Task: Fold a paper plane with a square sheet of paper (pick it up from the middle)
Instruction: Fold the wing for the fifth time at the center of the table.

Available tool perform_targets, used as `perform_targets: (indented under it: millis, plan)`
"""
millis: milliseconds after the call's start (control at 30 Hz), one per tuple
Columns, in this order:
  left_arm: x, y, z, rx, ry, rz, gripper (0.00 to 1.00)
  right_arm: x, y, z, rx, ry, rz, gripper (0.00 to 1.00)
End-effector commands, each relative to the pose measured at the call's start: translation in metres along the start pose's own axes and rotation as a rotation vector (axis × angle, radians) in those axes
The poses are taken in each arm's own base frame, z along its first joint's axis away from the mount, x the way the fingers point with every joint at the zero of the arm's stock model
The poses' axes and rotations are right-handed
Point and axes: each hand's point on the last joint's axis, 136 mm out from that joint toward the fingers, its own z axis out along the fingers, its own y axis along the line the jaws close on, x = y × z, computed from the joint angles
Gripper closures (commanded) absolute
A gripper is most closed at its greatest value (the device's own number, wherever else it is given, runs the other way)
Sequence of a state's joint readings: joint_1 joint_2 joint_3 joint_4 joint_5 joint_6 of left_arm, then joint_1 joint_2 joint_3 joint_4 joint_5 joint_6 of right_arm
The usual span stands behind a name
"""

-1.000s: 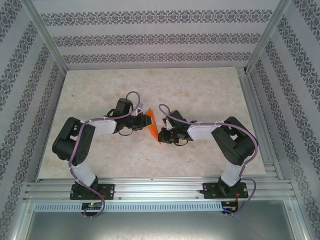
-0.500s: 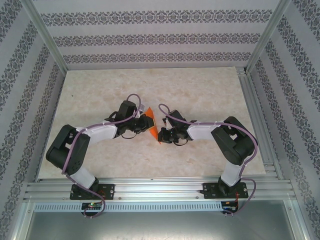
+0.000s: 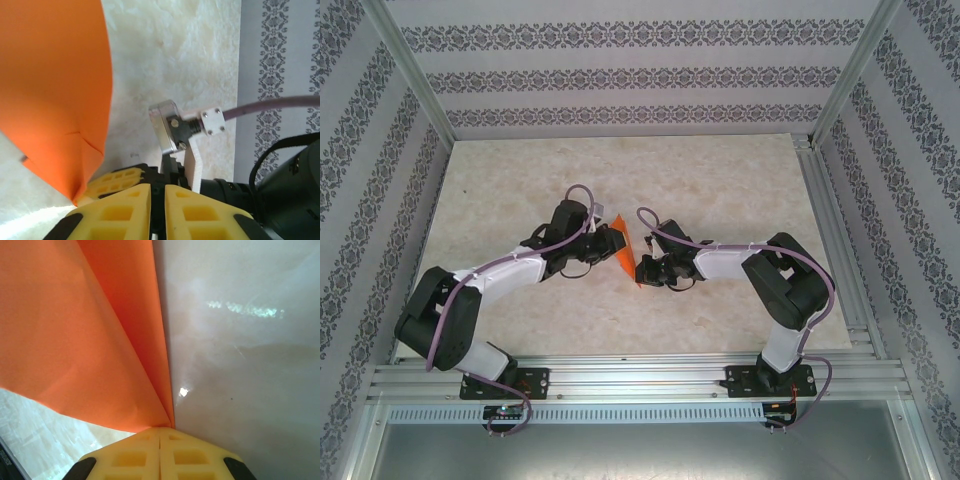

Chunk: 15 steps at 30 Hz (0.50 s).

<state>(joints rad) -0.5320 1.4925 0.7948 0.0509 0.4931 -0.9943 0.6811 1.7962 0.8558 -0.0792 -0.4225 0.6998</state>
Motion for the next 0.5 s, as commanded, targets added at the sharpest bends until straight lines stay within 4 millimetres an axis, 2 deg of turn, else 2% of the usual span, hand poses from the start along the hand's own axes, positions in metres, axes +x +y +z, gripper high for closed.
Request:
perform_targets:
  millis: [0,233,467]
  plan:
    - [0.005,-0.015,0.007,0.049,0.015,0.000,0.84,0.023,-0.030,0.013,0.117,0.064,0.020,0.93]
    - [0.008,0.014,0.028,-0.010,0.038,-0.097,0.85,0.023,-0.032,0.013,0.119,0.066,0.021,0.93]
    - [0.008,0.028,0.047,-0.037,0.060,-0.115,0.82,0.024,-0.032,0.014,0.121,0.068,0.021,0.93]
